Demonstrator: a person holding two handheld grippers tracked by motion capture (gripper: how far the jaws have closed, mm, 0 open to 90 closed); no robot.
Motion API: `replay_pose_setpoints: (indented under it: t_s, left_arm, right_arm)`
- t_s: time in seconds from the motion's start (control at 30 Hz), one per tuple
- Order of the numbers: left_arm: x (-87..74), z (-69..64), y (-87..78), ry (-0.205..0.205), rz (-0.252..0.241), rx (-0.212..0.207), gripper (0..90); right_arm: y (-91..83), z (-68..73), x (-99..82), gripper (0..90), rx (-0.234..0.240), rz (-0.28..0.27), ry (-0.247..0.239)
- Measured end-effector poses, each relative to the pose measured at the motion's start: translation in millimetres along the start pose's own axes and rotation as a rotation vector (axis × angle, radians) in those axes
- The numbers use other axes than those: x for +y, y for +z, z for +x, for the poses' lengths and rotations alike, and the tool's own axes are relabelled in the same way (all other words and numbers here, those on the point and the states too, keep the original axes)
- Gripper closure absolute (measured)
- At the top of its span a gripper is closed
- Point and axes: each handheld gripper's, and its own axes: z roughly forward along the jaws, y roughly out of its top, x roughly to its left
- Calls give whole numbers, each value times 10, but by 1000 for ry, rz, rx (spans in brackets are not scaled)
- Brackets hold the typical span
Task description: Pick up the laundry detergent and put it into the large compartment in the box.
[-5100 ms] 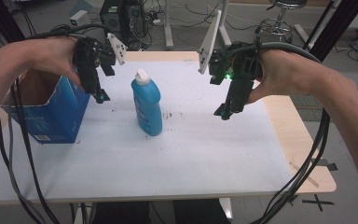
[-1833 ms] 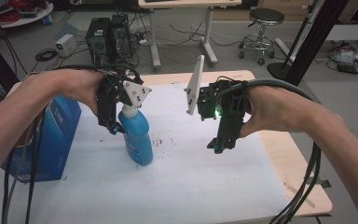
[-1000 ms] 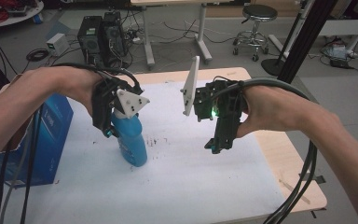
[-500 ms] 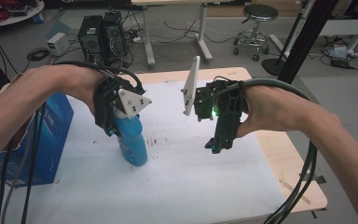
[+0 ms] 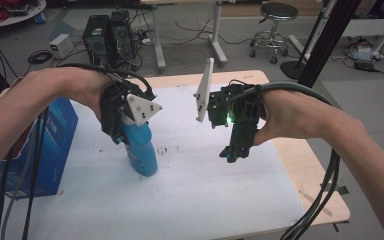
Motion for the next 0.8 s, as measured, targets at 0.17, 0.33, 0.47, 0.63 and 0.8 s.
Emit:
replay_pose_setpoints:
  t_s: [0.17,0.33,0.47,0.63,0.8]
  left_arm:
    - [-3,2,-2,5,-2,1,365]
    - [-6,-3,0,0,-5,1,368]
    - [-7,1,-6,-3,2,0,369]
    - [-12,-1,-6,-18,-2,-3,371]
    - [-11,2,-11,-35,2,-7,372]
  right_arm:
    - [2,2,7,128,-1,1,2]
    - [14,-1,5,128,-1,1,-1]
    - [21,3,5,128,-2,4,3]
    - [30,-3,2,128,-1,1,-1]
    - [48,-6,-7,128,-2,5,4]
